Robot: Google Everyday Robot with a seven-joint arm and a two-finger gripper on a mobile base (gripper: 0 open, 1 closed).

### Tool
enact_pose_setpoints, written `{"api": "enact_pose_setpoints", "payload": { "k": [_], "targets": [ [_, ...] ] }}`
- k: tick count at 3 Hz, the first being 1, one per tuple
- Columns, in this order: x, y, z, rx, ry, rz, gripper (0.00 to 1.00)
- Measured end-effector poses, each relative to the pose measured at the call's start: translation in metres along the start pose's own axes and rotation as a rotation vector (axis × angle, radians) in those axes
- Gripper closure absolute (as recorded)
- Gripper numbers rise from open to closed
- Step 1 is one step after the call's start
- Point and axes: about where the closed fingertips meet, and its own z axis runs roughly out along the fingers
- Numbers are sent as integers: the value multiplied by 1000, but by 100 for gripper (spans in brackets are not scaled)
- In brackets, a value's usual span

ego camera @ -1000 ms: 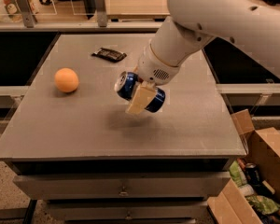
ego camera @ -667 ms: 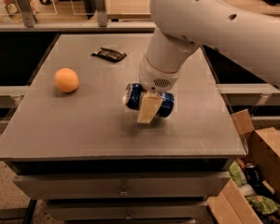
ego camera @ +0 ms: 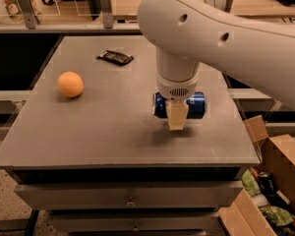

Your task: Knock pepsi can over

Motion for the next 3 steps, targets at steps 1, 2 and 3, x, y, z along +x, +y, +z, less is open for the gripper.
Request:
{"api": "enact_pose_setpoints", "payload": {
  "k": [1, 2, 3],
  "targets": [
    [12, 0, -5, -1, 65, -24, 59],
    [12, 5, -5, -32, 54, -65, 36],
    [9, 10, -6, -58, 26, -99, 13]
  ]
}}
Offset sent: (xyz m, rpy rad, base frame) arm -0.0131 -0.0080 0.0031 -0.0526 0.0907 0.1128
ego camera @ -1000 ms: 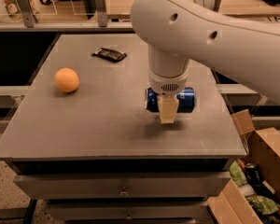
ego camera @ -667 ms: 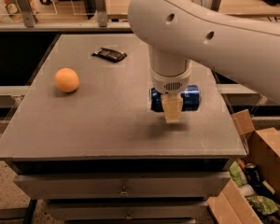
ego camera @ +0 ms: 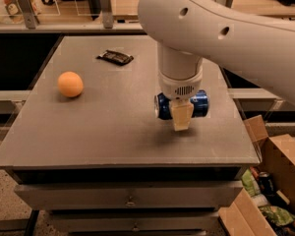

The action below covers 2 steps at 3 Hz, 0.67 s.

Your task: Knock pepsi can over

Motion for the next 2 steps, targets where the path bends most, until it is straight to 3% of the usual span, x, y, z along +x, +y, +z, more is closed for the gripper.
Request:
{"api": "enact_pose_setpoints", "payload": {
  "k": [1, 2],
  "targets": [
    [-7, 10, 5, -51, -33, -43, 0],
    [-7, 10, 5, -51, -33, -43, 0]
  ]
}}
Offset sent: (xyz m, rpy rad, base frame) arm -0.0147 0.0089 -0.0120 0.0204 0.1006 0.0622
